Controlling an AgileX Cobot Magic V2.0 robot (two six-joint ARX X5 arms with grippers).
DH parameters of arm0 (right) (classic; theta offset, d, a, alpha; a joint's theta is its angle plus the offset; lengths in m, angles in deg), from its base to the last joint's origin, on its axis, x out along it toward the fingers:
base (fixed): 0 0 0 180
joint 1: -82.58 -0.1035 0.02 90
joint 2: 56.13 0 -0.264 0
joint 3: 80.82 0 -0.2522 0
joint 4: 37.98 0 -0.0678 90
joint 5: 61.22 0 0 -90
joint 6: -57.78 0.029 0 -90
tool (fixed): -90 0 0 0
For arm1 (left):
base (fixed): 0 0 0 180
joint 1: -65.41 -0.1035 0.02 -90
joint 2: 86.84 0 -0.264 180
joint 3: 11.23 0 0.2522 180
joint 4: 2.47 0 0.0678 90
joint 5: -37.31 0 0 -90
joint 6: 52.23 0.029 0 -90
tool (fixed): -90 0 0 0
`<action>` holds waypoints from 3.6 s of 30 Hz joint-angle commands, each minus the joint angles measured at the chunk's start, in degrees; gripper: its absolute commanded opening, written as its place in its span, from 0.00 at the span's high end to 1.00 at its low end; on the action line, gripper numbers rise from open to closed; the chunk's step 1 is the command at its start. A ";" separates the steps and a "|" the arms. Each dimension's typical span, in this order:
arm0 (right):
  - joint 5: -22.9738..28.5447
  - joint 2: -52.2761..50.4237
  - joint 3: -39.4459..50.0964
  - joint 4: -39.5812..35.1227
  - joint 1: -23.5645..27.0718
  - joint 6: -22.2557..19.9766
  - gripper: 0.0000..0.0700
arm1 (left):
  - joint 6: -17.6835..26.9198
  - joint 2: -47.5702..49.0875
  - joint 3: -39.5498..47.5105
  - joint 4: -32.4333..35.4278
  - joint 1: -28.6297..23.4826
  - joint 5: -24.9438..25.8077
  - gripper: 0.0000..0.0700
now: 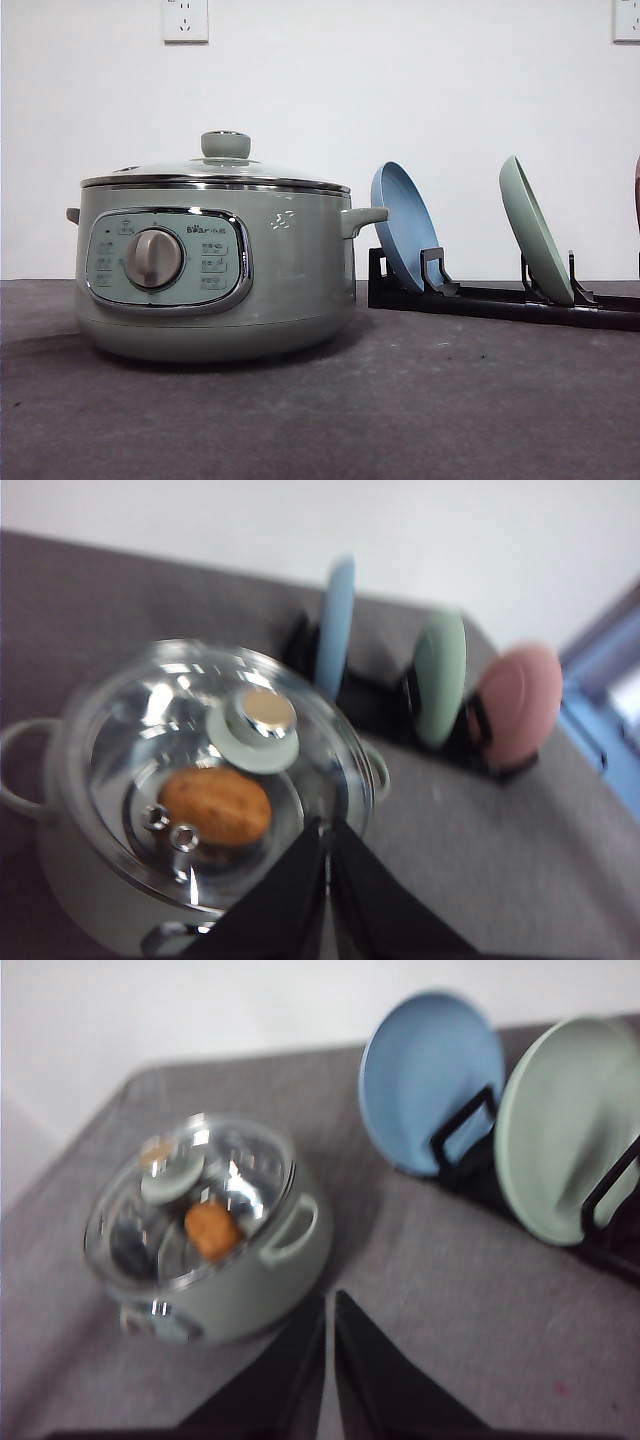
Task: Transfer potato from steamer to green plate
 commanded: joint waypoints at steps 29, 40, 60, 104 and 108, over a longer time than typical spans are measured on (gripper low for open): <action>0.81 6.36 -3.43 0.43 -4.25 -9.91 0.09 | 12.36 -10.32 -8.53 -6.25 2.34 2.86 0.02; -0.19 6.87 -3.43 -0.19 -4.25 -5.86 0.09 | 12.58 -10.38 -8.53 -6.38 2.34 2.86 0.03; 0.21 29.40 -3.73 -23.87 1.05 6.13 0.12 | 13.78 -10.38 -8.51 -6.75 2.67 2.86 0.03; -2.76 61.67 -24.04 -25.05 4.66 10.93 1.00 | 15.60 -10.38 -8.51 -6.88 2.79 2.86 0.03; -4.38 59.57 -25.60 -23.70 4.64 10.95 1.00 | 15.60 -10.38 -8.51 -6.88 3.08 2.86 0.03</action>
